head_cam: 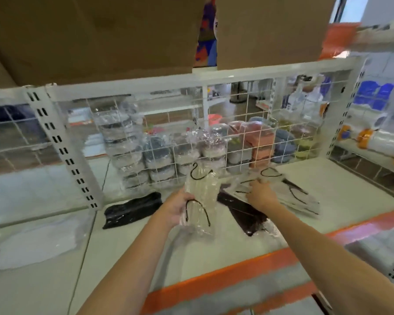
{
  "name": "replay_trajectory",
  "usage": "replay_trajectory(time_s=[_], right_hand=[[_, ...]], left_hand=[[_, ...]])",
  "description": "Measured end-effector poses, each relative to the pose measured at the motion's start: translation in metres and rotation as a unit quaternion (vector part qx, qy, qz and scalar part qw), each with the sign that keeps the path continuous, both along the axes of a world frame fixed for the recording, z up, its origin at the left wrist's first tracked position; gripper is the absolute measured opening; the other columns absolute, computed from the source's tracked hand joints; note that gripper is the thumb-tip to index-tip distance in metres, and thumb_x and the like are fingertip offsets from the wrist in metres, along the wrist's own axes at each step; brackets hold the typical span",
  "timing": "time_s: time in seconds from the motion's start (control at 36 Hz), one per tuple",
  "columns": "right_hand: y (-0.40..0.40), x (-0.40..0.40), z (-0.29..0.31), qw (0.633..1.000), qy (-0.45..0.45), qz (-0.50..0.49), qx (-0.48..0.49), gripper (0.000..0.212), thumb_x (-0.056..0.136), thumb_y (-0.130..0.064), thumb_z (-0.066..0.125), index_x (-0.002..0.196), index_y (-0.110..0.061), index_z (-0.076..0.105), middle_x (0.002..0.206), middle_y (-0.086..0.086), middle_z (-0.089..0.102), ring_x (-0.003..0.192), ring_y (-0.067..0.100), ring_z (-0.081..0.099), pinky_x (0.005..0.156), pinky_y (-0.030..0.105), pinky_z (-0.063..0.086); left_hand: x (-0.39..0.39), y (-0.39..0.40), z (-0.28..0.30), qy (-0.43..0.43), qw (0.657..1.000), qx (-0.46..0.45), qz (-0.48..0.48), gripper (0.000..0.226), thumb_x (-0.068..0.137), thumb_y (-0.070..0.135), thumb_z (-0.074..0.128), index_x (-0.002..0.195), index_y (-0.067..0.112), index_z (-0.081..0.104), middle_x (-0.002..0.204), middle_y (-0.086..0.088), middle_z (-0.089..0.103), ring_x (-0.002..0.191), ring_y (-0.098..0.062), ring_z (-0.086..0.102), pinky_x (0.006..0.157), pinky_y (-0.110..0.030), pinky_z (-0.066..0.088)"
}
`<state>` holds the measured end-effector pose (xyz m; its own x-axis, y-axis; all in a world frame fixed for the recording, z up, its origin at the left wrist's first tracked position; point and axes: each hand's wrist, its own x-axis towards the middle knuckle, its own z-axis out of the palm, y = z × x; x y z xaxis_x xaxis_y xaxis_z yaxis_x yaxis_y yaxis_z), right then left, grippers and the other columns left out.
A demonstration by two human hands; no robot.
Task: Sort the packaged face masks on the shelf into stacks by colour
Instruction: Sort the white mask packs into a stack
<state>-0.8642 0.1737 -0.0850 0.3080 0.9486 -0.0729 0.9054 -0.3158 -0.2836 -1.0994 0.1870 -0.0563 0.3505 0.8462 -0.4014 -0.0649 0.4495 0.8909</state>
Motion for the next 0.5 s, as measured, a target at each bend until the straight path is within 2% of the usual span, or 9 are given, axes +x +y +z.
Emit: replay_trajectory(time_s=[0.06, 0.11, 0.14, 0.19, 0.25, 0.39, 0.5], right_hand=[[0.002, 0.006, -0.004, 1.0, -0.001, 0.02, -0.011, 0.046, 0.094, -0.027, 0.047, 0.134, -0.005, 0.041, 0.14, 0.012, 0.039, 0.126, 0.03, 0.041, 0.102, 0.036, 0.036], [0.002, 0.011, -0.011, 0.998, -0.019, 0.049, -0.037, 0.058, 0.092, -0.038, 0.052, 0.138, -0.007, 0.034, 0.143, 0.012, 0.035, 0.128, 0.029, 0.04, 0.101, 0.036, 0.037], [0.001, 0.013, -0.013, 0.994, -0.059, 0.077, -0.048, 0.061, 0.092, -0.042, 0.052, 0.139, -0.007, 0.033, 0.144, 0.013, 0.035, 0.13, 0.029, 0.038, 0.102, 0.035, 0.036], [-0.003, 0.014, -0.012, 0.981, -0.136, 0.127, -0.055, 0.06, 0.095, -0.043, 0.047, 0.141, -0.008, 0.031, 0.144, 0.014, 0.035, 0.132, 0.028, 0.035, 0.104, 0.035, 0.034], [-0.005, 0.015, -0.013, 0.976, -0.157, 0.144, -0.043, 0.053, 0.097, -0.039, 0.045, 0.139, -0.009, 0.034, 0.141, 0.013, 0.037, 0.13, 0.028, 0.037, 0.102, 0.036, 0.036], [-0.008, 0.021, -0.013, 0.982, -0.114, 0.15, -0.014, 0.033, 0.098, -0.019, 0.04, 0.129, -0.009, 0.046, 0.129, 0.012, 0.048, 0.118, 0.028, 0.049, 0.095, 0.036, 0.041], [-0.007, 0.025, -0.005, 0.99, -0.03, 0.139, 0.022, 0.026, 0.095, -0.02, 0.041, 0.11, -0.008, 0.059, 0.11, 0.011, 0.062, 0.097, 0.025, 0.059, 0.076, 0.031, 0.044]], left_hand=[[0.003, -0.003, -0.006, -0.002, 0.999, -0.008, 0.045, 0.017, 0.095, 0.0, 0.044, 0.1, 0.003, 0.06, 0.077, -0.011, 0.069, 0.065, -0.02, 0.067, 0.058, -0.03, 0.055], [0.007, -0.009, -0.012, -0.01, 0.997, -0.026, 0.078, 0.017, 0.097, 0.004, 0.044, 0.09, 0.005, 0.059, 0.065, -0.008, 0.069, 0.056, -0.018, 0.067, 0.057, -0.03, 0.052], [0.009, -0.013, -0.014, -0.013, 0.995, -0.031, 0.09, 0.02, 0.097, 0.005, 0.043, 0.086, 0.006, 0.059, 0.059, -0.006, 0.068, 0.05, -0.016, 0.066, 0.058, -0.03, 0.051], [0.014, -0.021, -0.018, -0.009, 0.993, -0.038, 0.114, 0.021, 0.097, 0.007, 0.044, 0.082, 0.008, 0.058, 0.057, -0.005, 0.067, 0.049, -0.017, 0.065, 0.06, -0.032, 0.049], [0.019, -0.026, -0.022, -0.003, 0.989, -0.04, 0.143, 0.018, 0.097, 0.008, 0.045, 0.084, 0.01, 0.057, 0.064, -0.007, 0.066, 0.06, -0.021, 0.063, 0.062, -0.033, 0.048], [0.033, -0.038, -0.017, -0.023, 0.982, -0.044, 0.181, 0.02, 0.099, 0.016, 0.044, 0.089, 0.009, 0.06, 0.059, -0.007, 0.069, 0.072, -0.025, 0.06, 0.067, -0.034, 0.048], [0.043, -0.039, -0.014, -0.054, 0.977, -0.046, 0.199, 0.029, 0.099, 0.024, 0.045, 0.109, 0.004, 0.062, 0.088, -0.014, 0.071, 0.082, -0.028, 0.066, 0.067, -0.039, 0.05]])
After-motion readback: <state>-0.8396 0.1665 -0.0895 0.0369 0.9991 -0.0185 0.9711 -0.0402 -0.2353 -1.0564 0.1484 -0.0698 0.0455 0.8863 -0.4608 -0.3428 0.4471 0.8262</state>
